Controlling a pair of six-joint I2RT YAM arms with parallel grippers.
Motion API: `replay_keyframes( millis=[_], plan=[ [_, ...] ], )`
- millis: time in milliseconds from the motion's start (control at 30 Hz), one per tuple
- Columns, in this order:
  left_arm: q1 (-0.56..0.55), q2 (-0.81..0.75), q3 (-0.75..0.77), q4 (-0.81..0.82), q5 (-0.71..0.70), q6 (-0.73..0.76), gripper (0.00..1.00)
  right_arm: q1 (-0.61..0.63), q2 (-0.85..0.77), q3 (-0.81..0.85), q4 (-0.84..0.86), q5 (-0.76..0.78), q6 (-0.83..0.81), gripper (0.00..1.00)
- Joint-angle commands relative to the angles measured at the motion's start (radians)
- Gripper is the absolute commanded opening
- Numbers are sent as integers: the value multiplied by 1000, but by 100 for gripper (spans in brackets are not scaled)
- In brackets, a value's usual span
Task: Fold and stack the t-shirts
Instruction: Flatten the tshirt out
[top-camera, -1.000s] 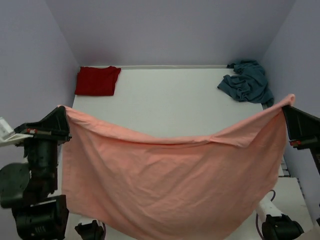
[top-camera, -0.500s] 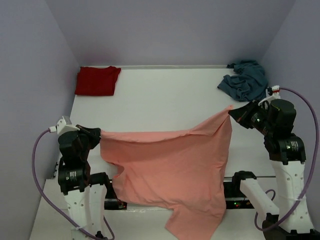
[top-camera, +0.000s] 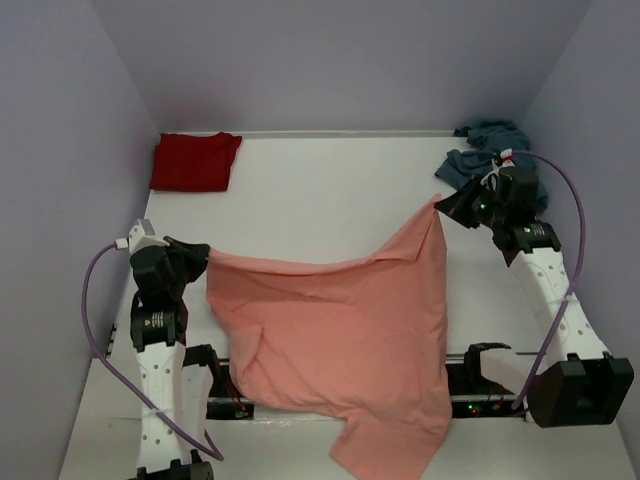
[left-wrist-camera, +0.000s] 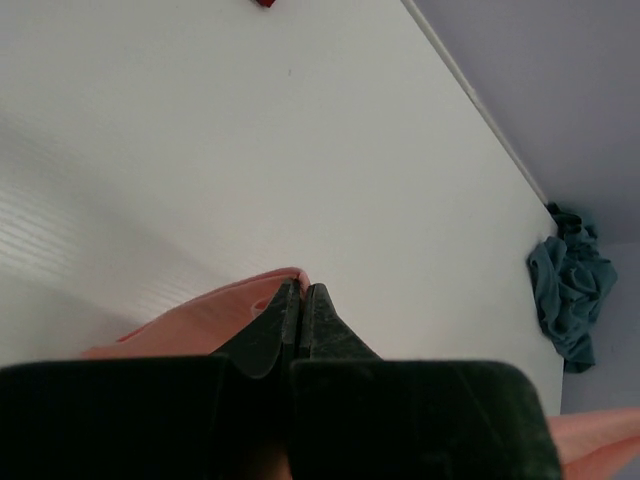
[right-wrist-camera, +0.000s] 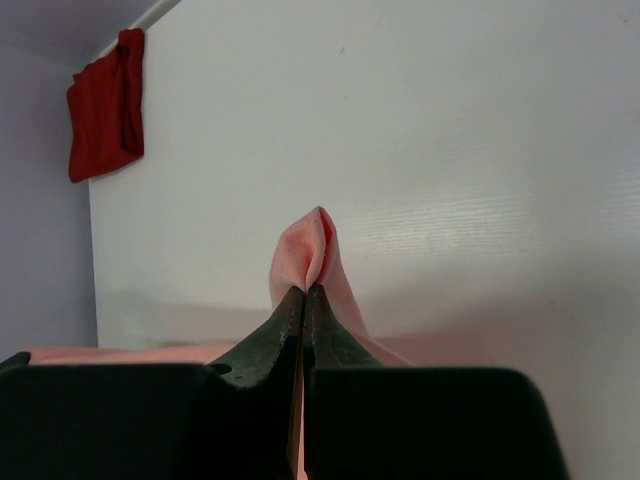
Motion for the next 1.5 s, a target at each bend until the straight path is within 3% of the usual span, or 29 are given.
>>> replay_keyframes(
  millis=[0, 333, 633, 1100, 1467],
  plan=[
    [-3, 60, 17, 182, -32, -16, 0, -3, 57, 61, 165, -7, -26, 0],
    [-48, 351, 101, 427, -128, -113, 0, -3, 331, 239, 229, 0, -58, 0],
    [-114, 830, 379, 464, -78, -102, 0, -3, 520, 287, 313, -12, -82, 0],
    [-126, 1121, 603, 519, -16, -120, 0, -3, 770, 514, 320, -1, -142, 0],
    [-125, 1335, 856, 418, 13, -111, 0, -3, 940, 711, 266, 54, -187, 0]
  ],
)
